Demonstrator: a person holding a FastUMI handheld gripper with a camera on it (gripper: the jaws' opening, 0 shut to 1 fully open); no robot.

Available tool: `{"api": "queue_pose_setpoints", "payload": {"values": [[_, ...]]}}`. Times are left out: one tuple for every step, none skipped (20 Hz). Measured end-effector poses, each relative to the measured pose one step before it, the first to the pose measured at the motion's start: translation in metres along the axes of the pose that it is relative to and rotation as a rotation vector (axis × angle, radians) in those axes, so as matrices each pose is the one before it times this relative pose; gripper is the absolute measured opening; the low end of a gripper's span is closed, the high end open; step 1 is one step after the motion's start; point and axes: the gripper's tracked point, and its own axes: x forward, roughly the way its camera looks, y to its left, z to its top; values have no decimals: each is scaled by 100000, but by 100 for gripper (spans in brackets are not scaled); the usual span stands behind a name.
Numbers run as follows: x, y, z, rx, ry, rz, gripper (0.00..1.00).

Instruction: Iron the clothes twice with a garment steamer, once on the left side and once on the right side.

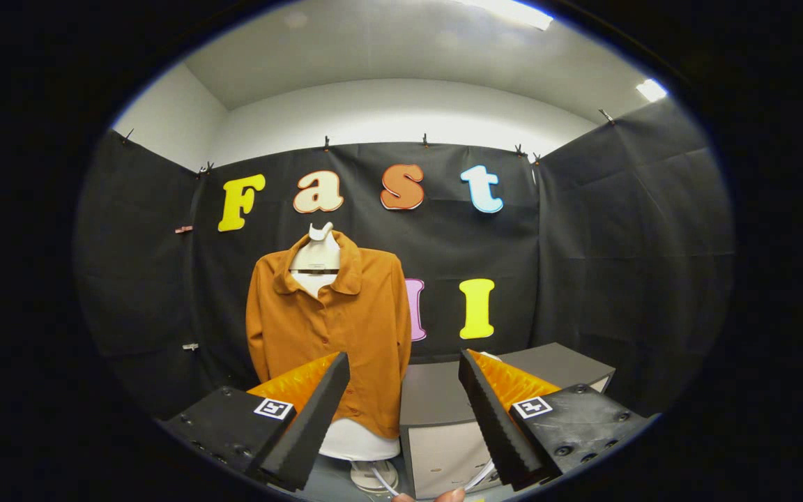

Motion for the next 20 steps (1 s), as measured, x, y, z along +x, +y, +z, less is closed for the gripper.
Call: {"api": "queue_pose_setpoints", "payload": {"values": [[330, -631, -49, -193, 92, -1141, 98], [339, -669, -86, -255, 503, -926, 98], [562, -621, -17, -363, 704, -583, 98], [613, -745, -424, -537, 1585, -738, 98], [806, -1112, -632, -813, 2185, -1063, 98], [1000, -1048, -766, -1112, 3668, -1227, 98], [1205, -968, -858, -1332, 4989, -94, 98], [1252, -693, -677, -428, 4389, 716, 99], [1245, -772, -565, -161, 4003, 36, 99], [1584, -1091, -510, -189, 3675, -297, 99], [2002, -1337, -522, 104, 5140, -740, 99], [1595, -774, -575, 82, 4206, 814, 99], [1414, -676, -723, 584, 4698, 1007, 99], [1728, -632, -683, 1262, 5043, 1229, 99], [1757, -724, -664, 1727, 4648, 1049, 99], [1651, -655, -484, 1840, 3884, 748, 99], [1625, -820, -591, 877, 3657, 335, 99], [1752, -881, -684, 160, 4329, -784, 99], [1837, -935, -428, -337, 4126, -869, 99], [1602, -781, -394, -6, 3337, -260, 99]]}}
